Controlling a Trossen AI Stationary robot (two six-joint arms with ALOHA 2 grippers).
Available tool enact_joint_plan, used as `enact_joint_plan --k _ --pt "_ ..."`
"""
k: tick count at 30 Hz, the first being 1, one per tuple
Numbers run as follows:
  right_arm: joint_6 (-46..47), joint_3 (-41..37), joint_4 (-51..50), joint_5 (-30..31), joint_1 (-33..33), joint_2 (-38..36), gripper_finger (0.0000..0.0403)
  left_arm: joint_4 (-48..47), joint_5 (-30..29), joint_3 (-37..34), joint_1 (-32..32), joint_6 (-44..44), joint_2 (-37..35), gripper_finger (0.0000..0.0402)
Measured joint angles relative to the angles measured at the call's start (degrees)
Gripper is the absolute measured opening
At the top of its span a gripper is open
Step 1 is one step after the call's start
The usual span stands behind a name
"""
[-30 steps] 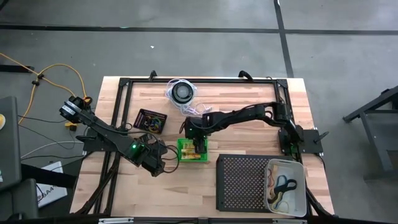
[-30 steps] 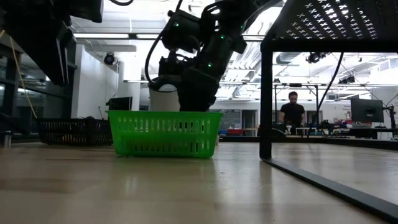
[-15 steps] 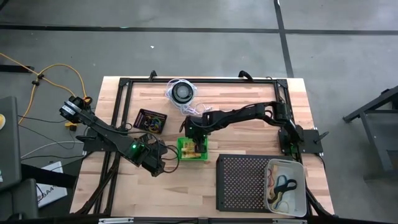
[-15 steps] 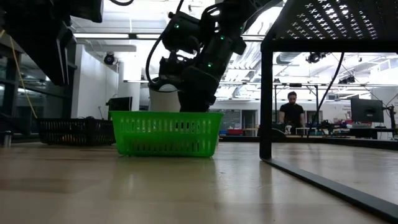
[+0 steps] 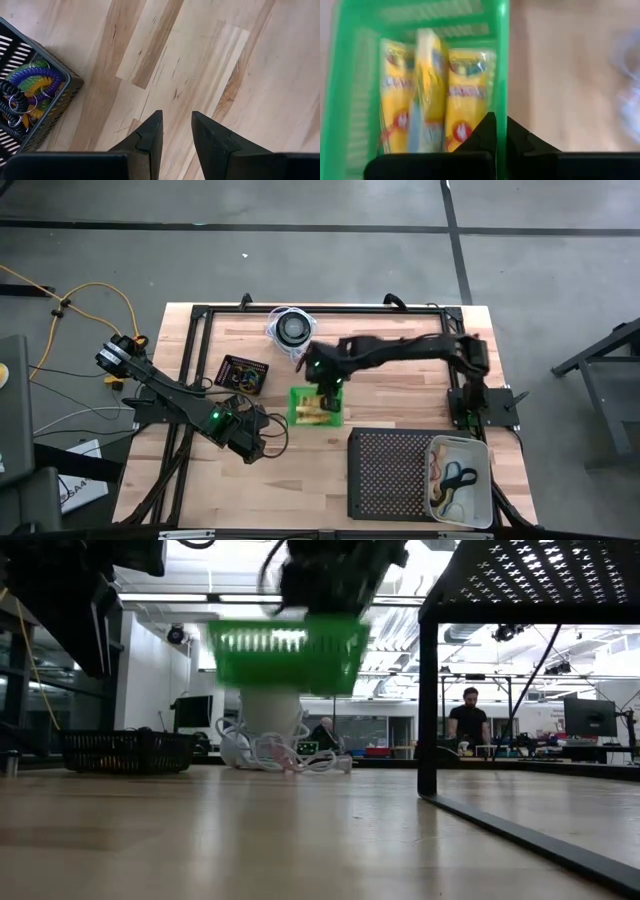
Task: Pick & Place Office Desk Supplies
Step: Put the green bin on the shelf
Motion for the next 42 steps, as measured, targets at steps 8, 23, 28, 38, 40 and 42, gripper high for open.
enact_joint_plan --k 8,23,28,38,40,42 --pt "-0.02 8.49 -12.3 0.56 -2.09 -8.21 0.0002 0.77 0.02 -0.02 -0.01 0.0 0.0 0.0097" --pt "4.36 10.69 -22.72 -2.66 0.0 -10.89 0.0002 2.6 -0.15 -0.02 0.0 0.02 0.0 0.0097" --pt "7.28 10.67 -25.06 -2.55 3.43 -12.59 0.0002 2.78 -0.17 -0.02 0.0 0.0 0.0 0.0097" --pt "16.78 0.37 -23.97 2.2 11.35 -21.53 0.0002 3.56 -0.22 -0.02 -0.01 0.02 0.0 0.0097" --pt "18.88 -3.64 -21.81 3.18 12.76 -23.74 0.0002 3.71 -0.26 -0.02 -0.01 0.02 0.0 0.0097" --pt "20.56 -7.63 -19.42 3.14 14.06 -26.52 0.0002 3.97 -0.26 -0.02 0.01 0.0 0.0 0.0097"
